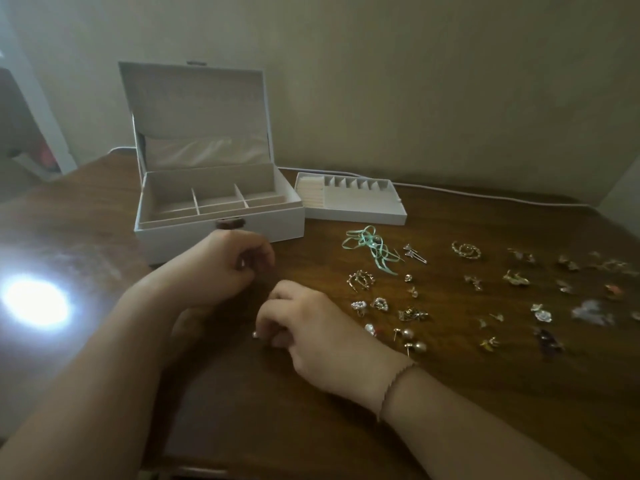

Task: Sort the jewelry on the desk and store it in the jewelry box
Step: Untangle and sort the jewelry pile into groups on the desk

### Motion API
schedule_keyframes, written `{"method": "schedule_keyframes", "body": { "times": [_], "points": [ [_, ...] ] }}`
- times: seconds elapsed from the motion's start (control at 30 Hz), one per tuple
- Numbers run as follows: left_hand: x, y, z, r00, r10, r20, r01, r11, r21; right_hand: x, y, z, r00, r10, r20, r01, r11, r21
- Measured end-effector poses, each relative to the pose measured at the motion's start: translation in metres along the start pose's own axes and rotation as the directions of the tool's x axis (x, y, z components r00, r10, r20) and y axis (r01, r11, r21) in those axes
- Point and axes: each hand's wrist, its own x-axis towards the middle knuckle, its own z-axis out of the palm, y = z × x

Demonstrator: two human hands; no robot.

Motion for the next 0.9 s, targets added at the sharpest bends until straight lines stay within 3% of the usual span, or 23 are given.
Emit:
{"method": "schedule_keyframes", "body": {
  "times": [0.2,0.27,0.33,0.37,0.43,0.5,0.57,0.63,0.7,0.8,0.87,0.9],
  "points": [
    [0.003,-0.002,0.008,0.999,0.023,-0.022,-0.023,1.000,0.001,-0.004,0.015,-0.006,0.990,0.020,-0.143,-0.009,0.997,0.076],
    [0.004,-0.004,0.010,0.999,0.028,-0.046,-0.029,0.999,-0.019,-0.005,0.021,-0.014,0.973,0.064,-0.221,-0.021,0.981,0.191],
    [0.004,-0.004,0.011,0.998,0.019,-0.064,-0.021,0.999,-0.033,-0.008,0.030,-0.031,0.932,0.208,-0.297,-0.050,0.885,0.463],
    [0.005,-0.004,0.011,0.998,0.013,-0.062,-0.015,0.999,-0.037,-0.011,0.036,-0.043,0.904,0.286,-0.317,-0.011,0.758,0.652],
    [0.005,-0.004,0.013,0.999,0.001,-0.043,-0.003,0.999,-0.041,-0.020,0.052,-0.069,0.853,0.406,-0.328,0.193,0.340,0.920],
    [0.005,-0.006,0.014,1.000,-0.013,-0.024,0.012,0.999,-0.035,-0.033,0.073,-0.095,0.779,0.548,-0.305,0.429,-0.111,0.896],
    [0.006,-0.008,0.015,1.000,-0.024,-0.016,0.024,0.999,-0.031,-0.048,0.095,-0.115,0.664,0.689,-0.290,0.661,-0.361,0.658],
    [0.007,-0.010,0.016,1.000,-0.025,-0.014,0.024,0.999,-0.028,-0.061,0.112,-0.126,0.524,0.824,-0.218,0.795,-0.381,0.473],
    [0.008,-0.011,0.015,1.000,-0.022,-0.012,0.021,1.000,-0.016,-0.069,0.125,-0.127,0.447,0.887,-0.119,0.845,-0.374,0.383],
    [0.009,-0.015,0.016,0.999,-0.034,-0.025,0.034,0.999,-0.002,-0.082,0.144,-0.129,0.485,0.874,-0.022,0.809,-0.439,0.392],
    [0.010,-0.018,0.017,0.999,-0.049,-0.024,0.049,0.999,-0.008,-0.099,0.160,-0.137,0.543,0.838,-0.046,0.688,-0.413,0.596],
    [0.010,-0.020,0.018,0.998,-0.052,-0.019,0.051,0.999,-0.008,-0.110,0.168,-0.143,0.556,0.828,-0.075,0.617,-0.351,0.704]
  ]
}}
